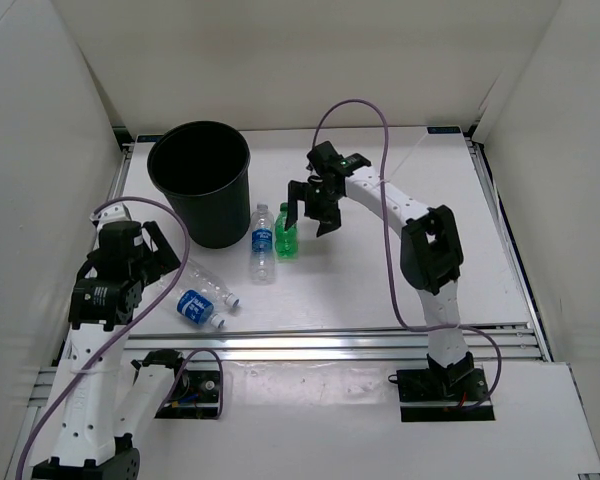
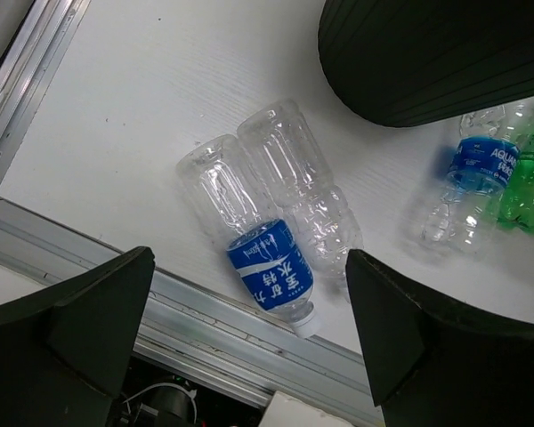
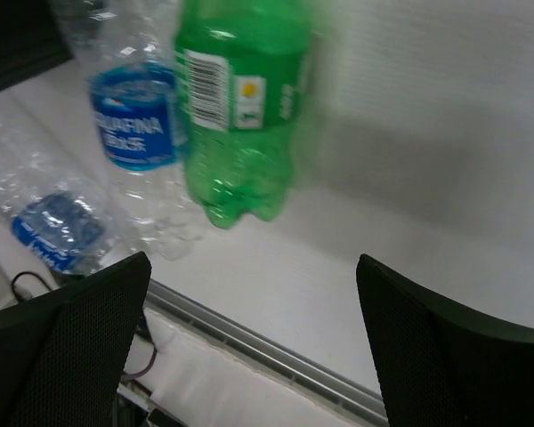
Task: Put the plastic bottles in the bin
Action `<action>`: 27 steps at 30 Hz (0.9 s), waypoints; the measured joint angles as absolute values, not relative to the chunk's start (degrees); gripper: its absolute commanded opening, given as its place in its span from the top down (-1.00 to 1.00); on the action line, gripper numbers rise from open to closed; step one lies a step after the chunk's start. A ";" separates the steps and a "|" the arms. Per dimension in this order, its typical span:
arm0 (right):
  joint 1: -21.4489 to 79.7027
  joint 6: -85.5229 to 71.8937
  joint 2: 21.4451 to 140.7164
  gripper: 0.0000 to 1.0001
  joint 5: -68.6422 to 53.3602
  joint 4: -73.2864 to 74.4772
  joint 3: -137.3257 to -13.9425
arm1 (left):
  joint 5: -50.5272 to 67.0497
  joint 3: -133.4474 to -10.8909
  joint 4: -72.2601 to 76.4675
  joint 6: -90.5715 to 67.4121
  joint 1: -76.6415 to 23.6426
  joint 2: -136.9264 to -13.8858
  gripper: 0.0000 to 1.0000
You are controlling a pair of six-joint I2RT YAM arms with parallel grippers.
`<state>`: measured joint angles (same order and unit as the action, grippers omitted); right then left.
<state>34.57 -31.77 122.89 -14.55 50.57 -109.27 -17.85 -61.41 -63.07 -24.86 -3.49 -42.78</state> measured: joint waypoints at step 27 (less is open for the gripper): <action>30.72 -29.98 130.74 0.75 -26.52 42.98 -104.64 | -20.18 -57.45 -63.29 -26.85 -3.51 -43.35 -1.00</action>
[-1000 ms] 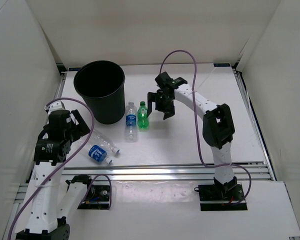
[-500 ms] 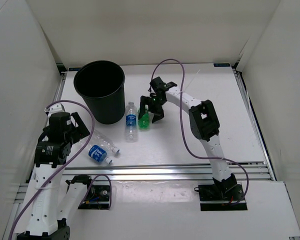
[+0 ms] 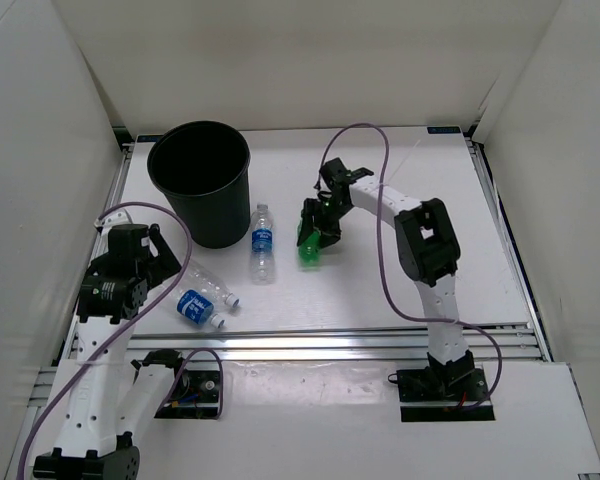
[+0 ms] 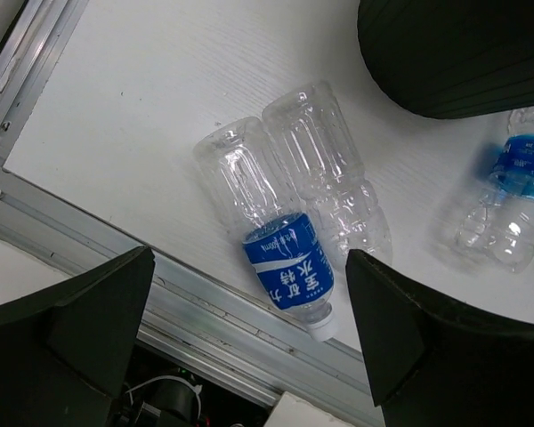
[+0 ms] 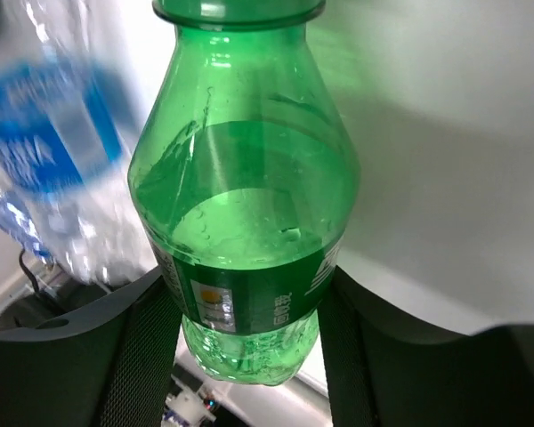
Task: Put the plastic bottles in the bin
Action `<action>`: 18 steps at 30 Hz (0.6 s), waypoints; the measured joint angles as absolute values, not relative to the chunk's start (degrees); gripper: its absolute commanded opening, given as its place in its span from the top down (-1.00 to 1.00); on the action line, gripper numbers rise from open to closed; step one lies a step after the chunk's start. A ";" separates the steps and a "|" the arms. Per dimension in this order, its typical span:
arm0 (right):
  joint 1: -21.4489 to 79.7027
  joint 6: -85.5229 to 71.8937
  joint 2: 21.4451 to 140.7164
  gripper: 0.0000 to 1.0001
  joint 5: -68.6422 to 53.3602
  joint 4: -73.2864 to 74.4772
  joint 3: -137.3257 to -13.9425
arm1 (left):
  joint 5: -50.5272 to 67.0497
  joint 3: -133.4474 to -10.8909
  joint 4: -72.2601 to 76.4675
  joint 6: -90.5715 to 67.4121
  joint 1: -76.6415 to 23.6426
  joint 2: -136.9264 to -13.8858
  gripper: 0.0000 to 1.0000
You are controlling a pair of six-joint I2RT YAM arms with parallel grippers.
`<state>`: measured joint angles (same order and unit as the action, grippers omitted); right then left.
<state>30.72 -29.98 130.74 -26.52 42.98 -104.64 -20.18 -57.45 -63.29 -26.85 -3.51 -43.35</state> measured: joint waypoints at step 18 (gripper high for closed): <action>36.42 -37.39 117.93 0.75 -26.33 32.84 -143.57 | -21.63 -56.93 -64.58 -33.54 -3.44 -43.68 -1.00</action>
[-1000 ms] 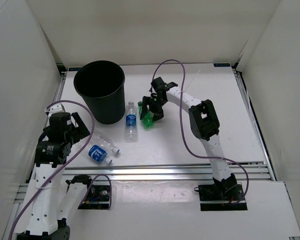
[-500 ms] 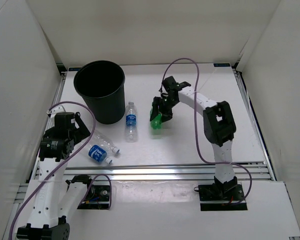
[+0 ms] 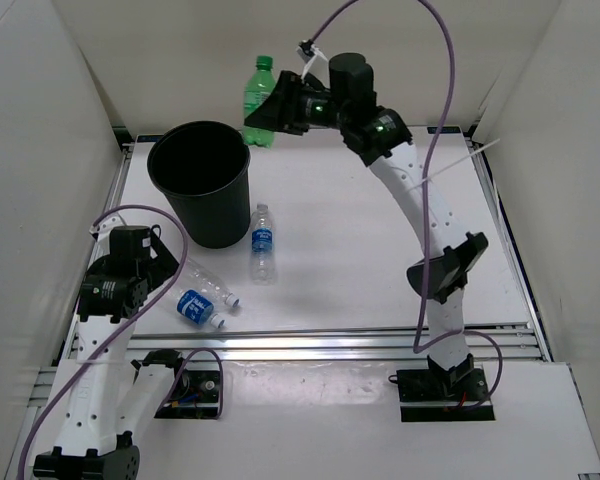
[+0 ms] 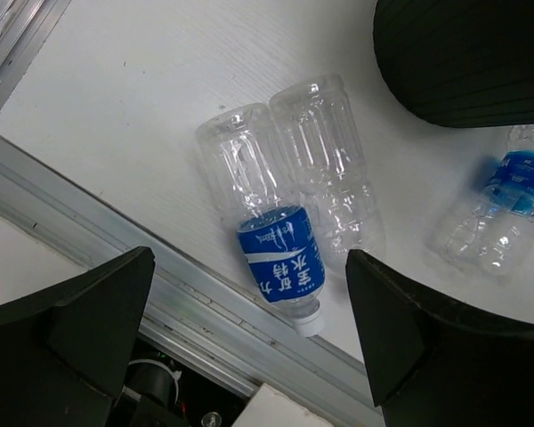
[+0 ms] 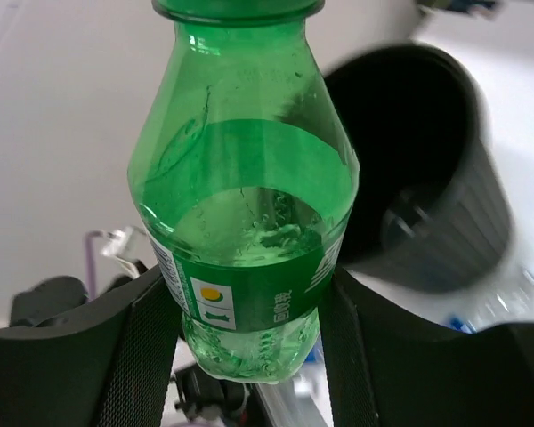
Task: Put the plastic bottles in the bin
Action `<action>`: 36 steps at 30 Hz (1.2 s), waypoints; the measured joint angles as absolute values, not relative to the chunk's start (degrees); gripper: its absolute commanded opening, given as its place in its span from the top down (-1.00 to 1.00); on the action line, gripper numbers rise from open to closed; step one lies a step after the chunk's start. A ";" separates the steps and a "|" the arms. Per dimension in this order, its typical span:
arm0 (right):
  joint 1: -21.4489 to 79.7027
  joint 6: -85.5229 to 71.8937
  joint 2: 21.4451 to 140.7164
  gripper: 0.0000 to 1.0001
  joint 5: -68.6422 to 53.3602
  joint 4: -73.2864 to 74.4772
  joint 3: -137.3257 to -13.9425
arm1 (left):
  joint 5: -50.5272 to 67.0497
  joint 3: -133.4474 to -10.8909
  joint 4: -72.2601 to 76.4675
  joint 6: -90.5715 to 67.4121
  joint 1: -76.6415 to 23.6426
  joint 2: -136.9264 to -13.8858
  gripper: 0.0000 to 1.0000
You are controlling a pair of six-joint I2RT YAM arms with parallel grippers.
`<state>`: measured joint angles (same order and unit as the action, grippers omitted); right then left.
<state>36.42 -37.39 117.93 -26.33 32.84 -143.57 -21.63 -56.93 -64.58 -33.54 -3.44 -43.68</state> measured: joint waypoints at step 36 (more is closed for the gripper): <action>31.75 -43.72 96.57 -1.00 -24.05 30.26 -91.53 | -15.25 -43.51 -67.72 -55.40 -3.33 -40.58 -1.00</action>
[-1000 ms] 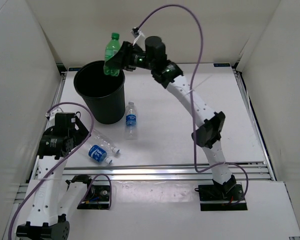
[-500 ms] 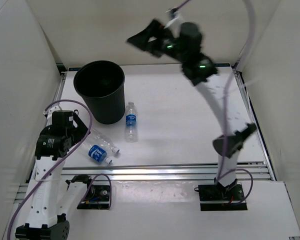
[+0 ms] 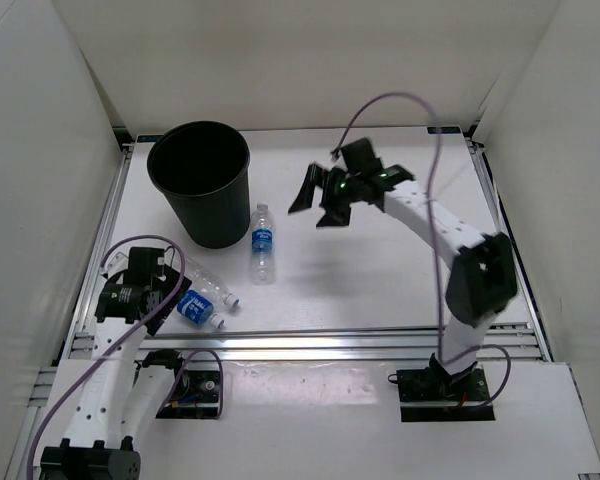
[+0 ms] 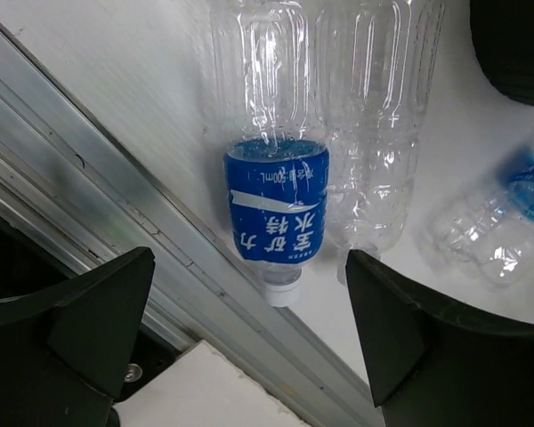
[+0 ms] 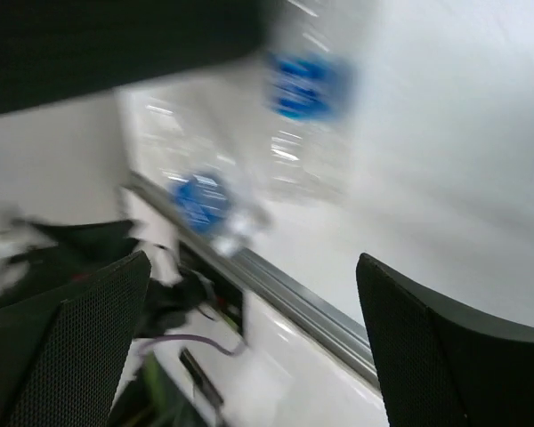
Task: Put the plastic bottles in the bin
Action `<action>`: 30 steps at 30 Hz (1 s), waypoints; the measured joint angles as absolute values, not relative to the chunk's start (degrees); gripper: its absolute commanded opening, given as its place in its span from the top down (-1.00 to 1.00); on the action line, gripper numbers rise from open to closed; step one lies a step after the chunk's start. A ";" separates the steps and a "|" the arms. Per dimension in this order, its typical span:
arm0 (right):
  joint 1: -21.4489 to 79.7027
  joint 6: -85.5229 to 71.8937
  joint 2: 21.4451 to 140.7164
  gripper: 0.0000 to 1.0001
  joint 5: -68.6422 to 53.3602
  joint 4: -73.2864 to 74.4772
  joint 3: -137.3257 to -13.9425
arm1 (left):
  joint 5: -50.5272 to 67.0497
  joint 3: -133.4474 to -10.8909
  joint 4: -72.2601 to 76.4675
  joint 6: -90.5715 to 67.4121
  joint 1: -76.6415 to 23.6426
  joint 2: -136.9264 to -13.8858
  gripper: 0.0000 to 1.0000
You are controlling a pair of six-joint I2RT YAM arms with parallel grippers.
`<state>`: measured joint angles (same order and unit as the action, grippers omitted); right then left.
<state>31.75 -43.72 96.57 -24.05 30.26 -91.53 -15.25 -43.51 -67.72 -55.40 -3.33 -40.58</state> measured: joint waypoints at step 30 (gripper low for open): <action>38.44 -40.69 144.29 -0.49 -40.23 26.83 -119.11 | -12.93 -43.53 -64.34 -50.04 1.67 -44.21 -1.00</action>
<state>38.44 -40.69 144.29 -40.23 26.83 -119.11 -12.93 -43.53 -64.34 -50.04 1.67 -44.21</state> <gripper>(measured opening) 0.815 0.998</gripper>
